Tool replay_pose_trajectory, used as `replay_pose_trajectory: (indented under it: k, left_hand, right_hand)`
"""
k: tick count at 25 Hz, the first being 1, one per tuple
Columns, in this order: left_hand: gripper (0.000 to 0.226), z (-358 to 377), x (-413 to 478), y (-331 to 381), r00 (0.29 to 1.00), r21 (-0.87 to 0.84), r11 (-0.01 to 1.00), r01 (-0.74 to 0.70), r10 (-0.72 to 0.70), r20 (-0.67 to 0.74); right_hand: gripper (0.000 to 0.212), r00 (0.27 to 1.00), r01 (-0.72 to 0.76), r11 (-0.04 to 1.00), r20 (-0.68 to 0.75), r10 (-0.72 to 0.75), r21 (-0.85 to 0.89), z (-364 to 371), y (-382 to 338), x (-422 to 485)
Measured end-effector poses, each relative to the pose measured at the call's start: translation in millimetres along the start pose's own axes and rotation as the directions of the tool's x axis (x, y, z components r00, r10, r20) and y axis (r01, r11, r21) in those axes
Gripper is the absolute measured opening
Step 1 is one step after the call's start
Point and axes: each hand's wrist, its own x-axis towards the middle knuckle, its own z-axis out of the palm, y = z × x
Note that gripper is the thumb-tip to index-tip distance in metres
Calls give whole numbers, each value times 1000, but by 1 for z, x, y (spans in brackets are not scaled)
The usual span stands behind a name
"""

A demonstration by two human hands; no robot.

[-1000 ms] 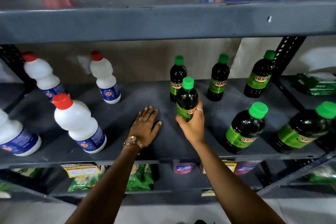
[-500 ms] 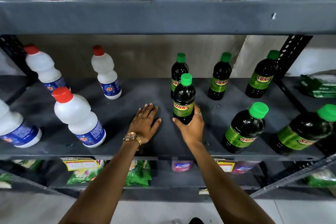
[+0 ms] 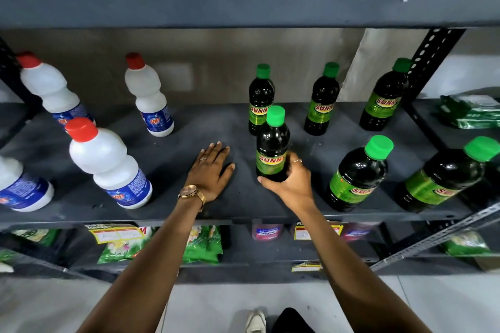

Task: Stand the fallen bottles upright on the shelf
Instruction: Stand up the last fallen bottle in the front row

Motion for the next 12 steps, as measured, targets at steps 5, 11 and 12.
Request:
replay_pose_trajectory:
  k: [5, 11, 12]
  left_hand:
    - [74, 3, 2, -3, 1000, -2, 1000, -17, 17, -12]
    - [72, 0, 2, -3, 1000, -38, 999, -11, 11, 12]
    - [68, -1, 2, -3, 1000, -53, 999, 0, 0, 14]
  right_hand:
    - [67, 992, 15, 998, 123, -22, 61, -24, 12, -43]
    - [65, 980, 72, 997, 182, -78, 42, -31, 6, -55]
    - [68, 978, 68, 997, 193, -74, 38, -32, 4, -56]
